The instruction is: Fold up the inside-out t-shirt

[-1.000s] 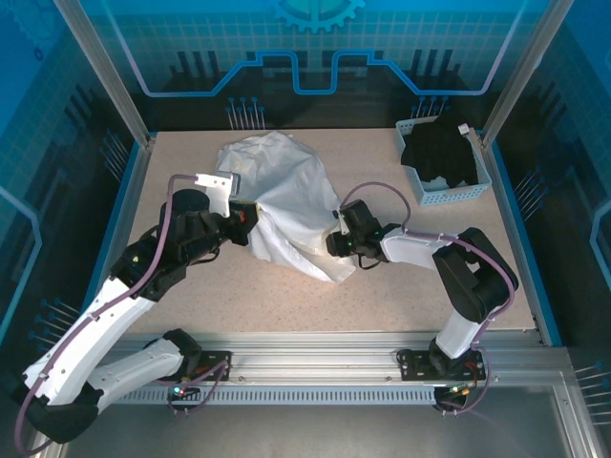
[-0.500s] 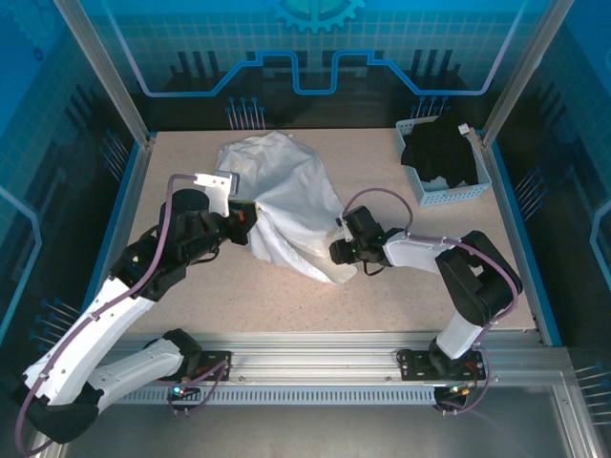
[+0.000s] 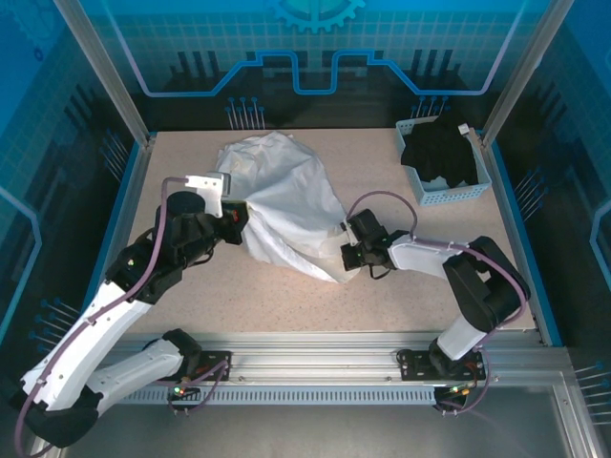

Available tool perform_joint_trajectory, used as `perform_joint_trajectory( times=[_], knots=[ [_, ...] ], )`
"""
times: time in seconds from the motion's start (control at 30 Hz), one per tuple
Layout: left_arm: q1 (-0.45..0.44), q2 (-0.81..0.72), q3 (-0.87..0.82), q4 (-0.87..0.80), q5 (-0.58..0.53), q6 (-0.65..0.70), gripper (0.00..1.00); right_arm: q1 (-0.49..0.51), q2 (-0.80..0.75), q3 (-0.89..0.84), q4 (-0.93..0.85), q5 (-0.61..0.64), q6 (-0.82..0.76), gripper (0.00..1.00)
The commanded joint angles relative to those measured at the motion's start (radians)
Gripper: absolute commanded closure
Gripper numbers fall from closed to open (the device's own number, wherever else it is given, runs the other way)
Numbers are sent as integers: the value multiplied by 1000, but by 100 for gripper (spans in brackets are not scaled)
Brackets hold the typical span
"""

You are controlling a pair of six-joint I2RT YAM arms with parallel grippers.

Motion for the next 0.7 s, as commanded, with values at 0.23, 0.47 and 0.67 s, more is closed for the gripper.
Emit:
perform_joint_trajectory(
  times=[0.23,0.47,0.67],
  knots=[
    [175,-29,49,10,-139,-71,100,-300,-372,163,-61,-275,37,100],
    [239,6,328,14,-59,-77,100,-443,-541,515,-202,-301,28,100],
    [238,-35,468,-41,-72,-23,100,-444,-683,707,-359,-283,-30,100]
  ],
)
